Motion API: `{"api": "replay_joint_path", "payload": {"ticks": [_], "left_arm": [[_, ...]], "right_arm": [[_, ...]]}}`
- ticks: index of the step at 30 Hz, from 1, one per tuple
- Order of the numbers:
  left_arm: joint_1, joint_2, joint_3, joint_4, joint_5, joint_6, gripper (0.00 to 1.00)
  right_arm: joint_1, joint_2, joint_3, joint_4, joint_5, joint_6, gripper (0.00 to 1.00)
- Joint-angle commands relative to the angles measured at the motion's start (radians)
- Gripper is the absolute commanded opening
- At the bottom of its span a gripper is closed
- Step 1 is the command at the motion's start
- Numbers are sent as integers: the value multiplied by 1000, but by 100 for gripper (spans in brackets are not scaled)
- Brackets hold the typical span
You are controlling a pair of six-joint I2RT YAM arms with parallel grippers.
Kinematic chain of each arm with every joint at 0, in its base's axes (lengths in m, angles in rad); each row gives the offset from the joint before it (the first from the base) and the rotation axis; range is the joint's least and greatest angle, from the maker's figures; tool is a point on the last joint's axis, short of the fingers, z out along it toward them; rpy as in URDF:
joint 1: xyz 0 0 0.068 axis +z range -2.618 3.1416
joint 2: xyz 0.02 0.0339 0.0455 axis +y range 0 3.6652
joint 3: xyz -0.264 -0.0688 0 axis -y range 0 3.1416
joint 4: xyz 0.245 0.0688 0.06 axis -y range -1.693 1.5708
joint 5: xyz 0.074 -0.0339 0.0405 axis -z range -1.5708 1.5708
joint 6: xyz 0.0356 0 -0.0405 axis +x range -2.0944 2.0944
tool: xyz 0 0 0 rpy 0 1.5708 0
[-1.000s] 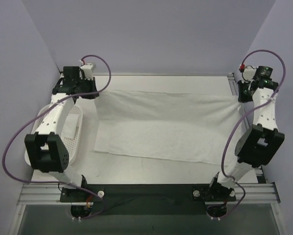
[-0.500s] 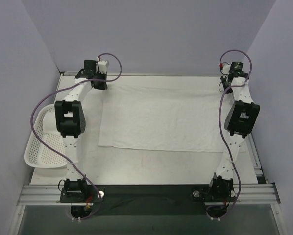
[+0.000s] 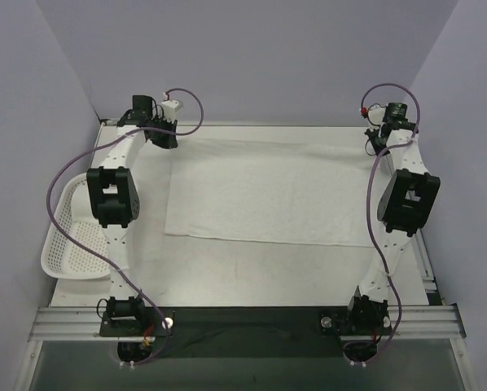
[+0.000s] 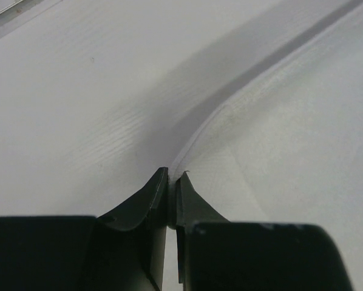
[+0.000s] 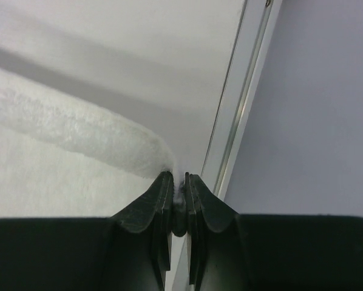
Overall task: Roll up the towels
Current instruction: Fold the towel
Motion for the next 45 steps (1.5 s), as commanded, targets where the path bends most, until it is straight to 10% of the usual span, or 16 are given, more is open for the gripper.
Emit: {"api": "replay_joint_path", "payload": {"ticks": [1, 8, 20, 25, 32, 45], "left_arm": [[75, -212, -43, -110, 168, 168, 0], [138, -375, -244, -318, 359, 451, 0], [114, -598, -841, -343, 264, 822, 0], [112, -535, -856, -329, 233, 801, 0], [103, -532, -832, -331, 238, 775, 23], [86, -530, -787, -386, 238, 782, 38]], "right_arm": [[-21, -242, -111, -84, -113, -156, 0], [-84, -416, -295, -266, -253, -311, 0], [-107, -506, -655, -417, -337, -465, 0], [-110, -460, -668, -412, -325, -446, 0], [-110, -465, -620, -480, -325, -472, 42], [-69, -362, -524, -583, -270, -509, 35]]}}
